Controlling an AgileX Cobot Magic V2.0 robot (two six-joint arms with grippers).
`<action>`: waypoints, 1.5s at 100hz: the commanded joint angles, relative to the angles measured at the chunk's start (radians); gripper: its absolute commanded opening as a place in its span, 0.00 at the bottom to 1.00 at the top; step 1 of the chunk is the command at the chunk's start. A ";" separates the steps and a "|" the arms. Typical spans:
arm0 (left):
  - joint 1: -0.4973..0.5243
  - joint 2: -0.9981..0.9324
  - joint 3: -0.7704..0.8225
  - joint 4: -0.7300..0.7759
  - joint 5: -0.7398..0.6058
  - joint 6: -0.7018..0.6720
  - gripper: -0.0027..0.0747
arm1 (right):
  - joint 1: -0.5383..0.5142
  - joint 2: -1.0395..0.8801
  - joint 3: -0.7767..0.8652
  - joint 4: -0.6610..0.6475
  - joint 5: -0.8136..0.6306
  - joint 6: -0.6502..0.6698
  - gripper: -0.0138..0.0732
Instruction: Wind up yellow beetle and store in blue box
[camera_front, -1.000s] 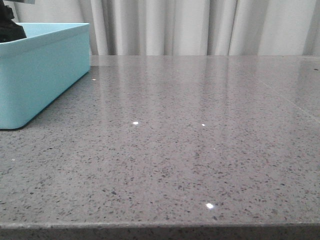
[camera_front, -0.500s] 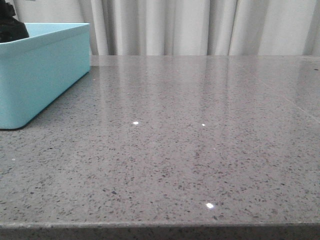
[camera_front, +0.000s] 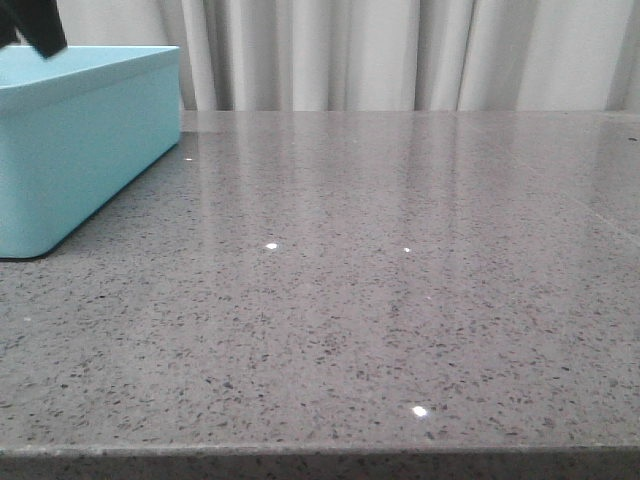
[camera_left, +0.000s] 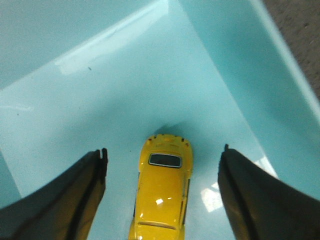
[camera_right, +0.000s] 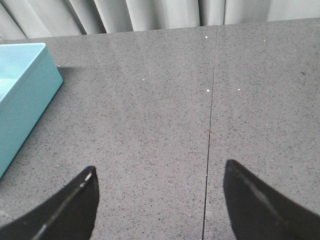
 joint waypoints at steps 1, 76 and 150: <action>0.001 -0.107 -0.034 -0.059 -0.036 -0.009 0.50 | -0.001 -0.005 -0.024 -0.034 -0.074 -0.040 0.77; 0.001 -0.846 0.557 -0.080 -0.183 -0.115 0.01 | -0.001 -0.237 0.220 -0.084 -0.177 -0.095 0.08; 0.001 -1.717 1.231 -0.039 -0.404 -0.223 0.01 | -0.001 -0.544 0.614 -0.236 -0.572 -0.095 0.08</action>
